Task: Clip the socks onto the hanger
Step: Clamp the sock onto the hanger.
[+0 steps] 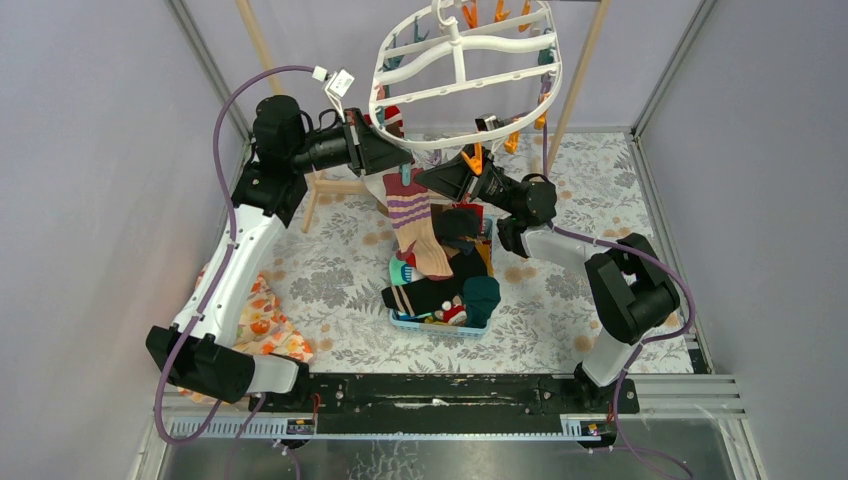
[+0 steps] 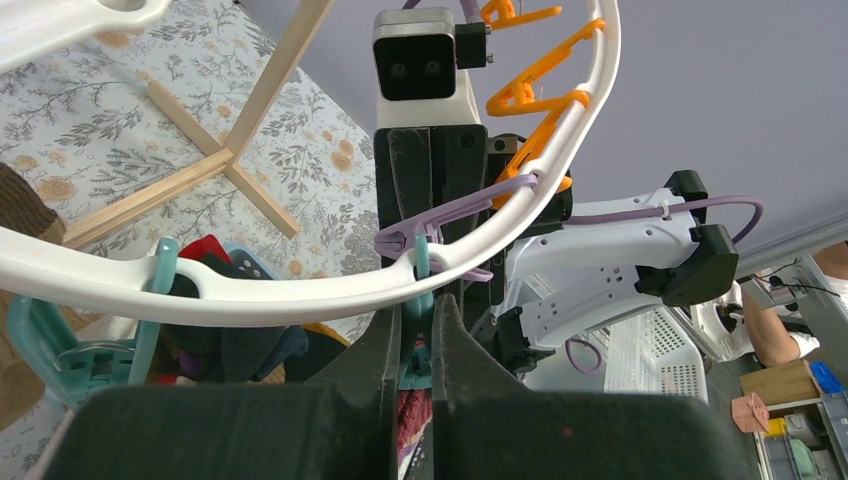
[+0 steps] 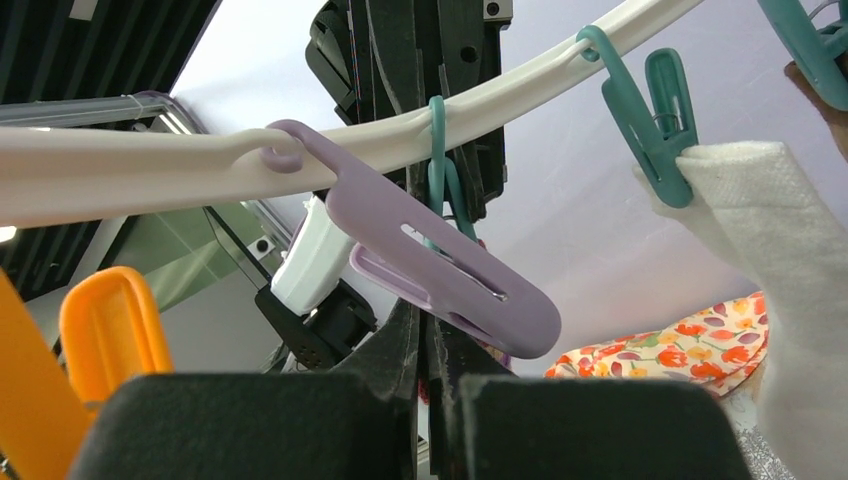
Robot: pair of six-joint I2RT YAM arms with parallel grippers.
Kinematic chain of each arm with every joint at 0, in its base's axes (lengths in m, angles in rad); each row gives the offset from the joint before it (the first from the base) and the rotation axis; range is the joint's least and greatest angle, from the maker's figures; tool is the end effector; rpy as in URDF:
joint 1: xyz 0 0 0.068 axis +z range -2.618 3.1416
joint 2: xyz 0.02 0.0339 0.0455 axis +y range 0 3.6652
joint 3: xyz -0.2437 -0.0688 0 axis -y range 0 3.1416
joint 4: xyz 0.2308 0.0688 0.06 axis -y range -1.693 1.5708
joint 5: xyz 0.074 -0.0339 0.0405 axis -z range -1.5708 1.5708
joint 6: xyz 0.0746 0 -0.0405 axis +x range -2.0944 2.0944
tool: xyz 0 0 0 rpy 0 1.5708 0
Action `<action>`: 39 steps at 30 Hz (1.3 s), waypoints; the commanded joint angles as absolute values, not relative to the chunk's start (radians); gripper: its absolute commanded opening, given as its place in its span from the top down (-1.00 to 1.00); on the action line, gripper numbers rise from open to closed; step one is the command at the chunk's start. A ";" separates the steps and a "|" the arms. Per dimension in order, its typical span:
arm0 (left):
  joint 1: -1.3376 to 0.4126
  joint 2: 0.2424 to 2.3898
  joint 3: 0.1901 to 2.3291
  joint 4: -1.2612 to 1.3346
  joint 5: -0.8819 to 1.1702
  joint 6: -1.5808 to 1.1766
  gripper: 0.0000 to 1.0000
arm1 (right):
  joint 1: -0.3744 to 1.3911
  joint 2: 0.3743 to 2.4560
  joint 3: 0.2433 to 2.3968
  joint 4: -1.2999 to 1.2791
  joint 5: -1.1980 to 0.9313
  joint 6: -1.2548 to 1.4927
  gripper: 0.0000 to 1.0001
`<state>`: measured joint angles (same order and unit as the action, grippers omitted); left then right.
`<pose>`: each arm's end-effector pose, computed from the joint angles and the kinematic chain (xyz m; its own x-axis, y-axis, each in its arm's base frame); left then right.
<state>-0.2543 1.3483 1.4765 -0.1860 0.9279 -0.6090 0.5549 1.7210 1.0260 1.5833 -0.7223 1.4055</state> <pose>0.2811 -0.1348 0.4333 -0.5745 -0.2050 -0.7924 0.7260 0.3194 -0.6090 0.2750 0.2285 0.3536 -0.6310 0.4796 -0.6098 -0.7739 -0.3345 0.5377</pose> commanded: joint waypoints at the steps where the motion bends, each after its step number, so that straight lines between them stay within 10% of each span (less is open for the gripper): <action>1: -0.255 1.335 1.461 -0.152 0.977 -0.575 0.86 | 0.569 1.672 1.047 1.718 -0.686 1.376 1.00; 17: -0.252 1.284 1.461 -0.250 0.870 -0.498 -0.97 | 0.575 1.658 1.019 1.715 -0.591 1.336 0.61; 28: -0.249 1.194 1.279 -0.306 0.925 -0.429 -0.79 | 0.575 1.654 1.016 1.714 -0.604 1.336 0.51; 34: -0.250 1.208 1.270 -0.256 0.957 -0.456 0.26 | 0.575 1.653 0.994 1.712 -0.590 1.330 0.40; 39: -0.250 1.218 1.243 -0.229 0.980 -0.491 0.65 | 0.575 1.622 0.957 1.675 -0.592 1.277 -0.01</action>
